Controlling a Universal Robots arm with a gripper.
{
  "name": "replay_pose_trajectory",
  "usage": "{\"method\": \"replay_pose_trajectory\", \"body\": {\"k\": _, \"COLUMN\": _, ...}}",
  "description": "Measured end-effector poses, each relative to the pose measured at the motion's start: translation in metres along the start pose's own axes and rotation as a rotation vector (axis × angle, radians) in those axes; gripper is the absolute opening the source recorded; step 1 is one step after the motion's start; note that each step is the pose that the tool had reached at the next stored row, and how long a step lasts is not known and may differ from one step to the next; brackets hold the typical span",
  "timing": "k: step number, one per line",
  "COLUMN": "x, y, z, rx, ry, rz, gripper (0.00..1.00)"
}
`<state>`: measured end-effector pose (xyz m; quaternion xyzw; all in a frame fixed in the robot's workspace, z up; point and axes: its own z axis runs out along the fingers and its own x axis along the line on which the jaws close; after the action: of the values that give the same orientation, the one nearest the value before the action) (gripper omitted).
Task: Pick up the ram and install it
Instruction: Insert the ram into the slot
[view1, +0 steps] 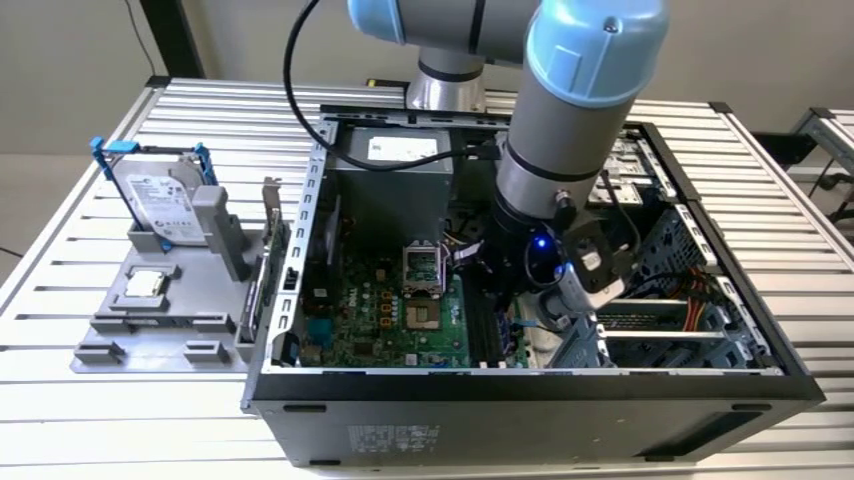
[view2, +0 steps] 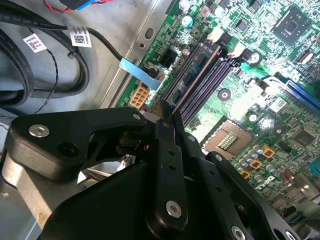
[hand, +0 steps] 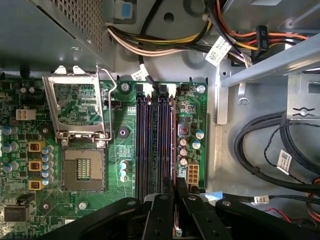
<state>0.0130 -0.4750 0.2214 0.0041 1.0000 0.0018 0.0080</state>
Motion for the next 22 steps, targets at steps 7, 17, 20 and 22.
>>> {"method": "replay_pose_trajectory", "body": {"k": 7, "x": -0.0001, "y": 0.0009, "z": 0.0020, "rx": 0.0000, "ry": 0.0000, "rz": 0.000, "gripper": 0.00}}
{"method": "replay_pose_trajectory", "body": {"k": 17, "x": -0.0054, "y": 0.0032, "z": 0.0049, "rx": 0.0007, "ry": 0.0025, "rz": 0.001, "gripper": 0.00}}
{"method": "replay_pose_trajectory", "body": {"k": 20, "x": -0.0054, "y": 0.0033, "z": 0.0051, "rx": 0.0005, "ry": 0.0029, "rz": 0.001, "gripper": 0.00}}
{"method": "replay_pose_trajectory", "body": {"k": 22, "x": -0.0054, "y": 0.0033, "z": 0.0051, "rx": 0.0005, "ry": 0.0040, "rz": 0.001, "gripper": 0.00}}
